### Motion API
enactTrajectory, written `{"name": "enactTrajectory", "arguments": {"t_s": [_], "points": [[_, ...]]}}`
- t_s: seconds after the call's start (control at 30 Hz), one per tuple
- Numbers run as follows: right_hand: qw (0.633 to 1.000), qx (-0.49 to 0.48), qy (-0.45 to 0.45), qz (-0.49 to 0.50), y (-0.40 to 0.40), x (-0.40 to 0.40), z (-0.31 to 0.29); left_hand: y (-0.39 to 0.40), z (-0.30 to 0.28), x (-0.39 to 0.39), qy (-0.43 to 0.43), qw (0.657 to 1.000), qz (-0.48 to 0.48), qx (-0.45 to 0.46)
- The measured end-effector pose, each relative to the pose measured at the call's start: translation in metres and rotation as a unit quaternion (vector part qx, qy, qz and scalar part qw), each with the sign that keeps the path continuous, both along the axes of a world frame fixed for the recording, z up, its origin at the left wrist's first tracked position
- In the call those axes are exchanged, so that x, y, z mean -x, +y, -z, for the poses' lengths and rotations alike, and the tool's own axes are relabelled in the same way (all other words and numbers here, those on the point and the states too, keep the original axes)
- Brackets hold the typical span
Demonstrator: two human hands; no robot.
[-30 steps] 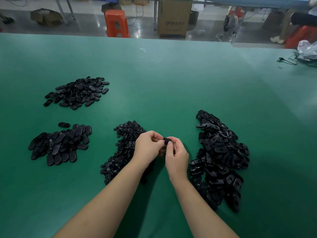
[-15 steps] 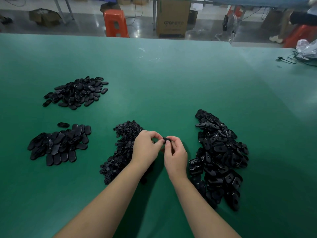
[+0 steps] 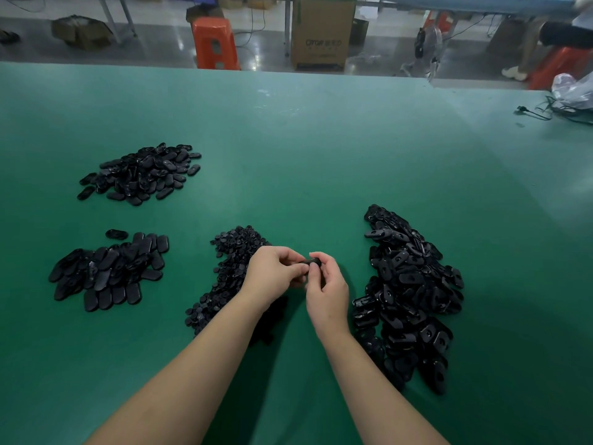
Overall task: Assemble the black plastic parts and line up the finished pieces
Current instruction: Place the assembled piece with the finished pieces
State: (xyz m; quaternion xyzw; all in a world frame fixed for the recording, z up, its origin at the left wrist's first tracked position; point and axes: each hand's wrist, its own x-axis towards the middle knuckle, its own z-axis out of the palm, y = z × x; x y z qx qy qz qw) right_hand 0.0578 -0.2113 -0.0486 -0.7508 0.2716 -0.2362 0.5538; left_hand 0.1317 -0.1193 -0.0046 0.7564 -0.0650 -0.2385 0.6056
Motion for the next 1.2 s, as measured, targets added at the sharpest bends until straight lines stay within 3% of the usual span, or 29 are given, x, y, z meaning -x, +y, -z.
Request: {"name": "enactTrajectory", "arguments": {"t_s": [0.27, 0.5, 1.2], "points": [[1.0, -0.015, 0.016, 0.009, -0.002, -0.002, 0.002, -0.005, 0.002, 0.006, 0.068, 0.996, -0.019, 0.055], [0.999, -0.031, 0.018, 0.011, 0.0, -0.003, 0.004, -0.006, 0.003, 0.007, 0.075, 0.996, -0.02, 0.05], [0.998, -0.05, 0.003, 0.024, -0.005, -0.002, 0.007, -0.021, 0.005, 0.021, -0.045, 0.994, -0.064, -0.082]]}}
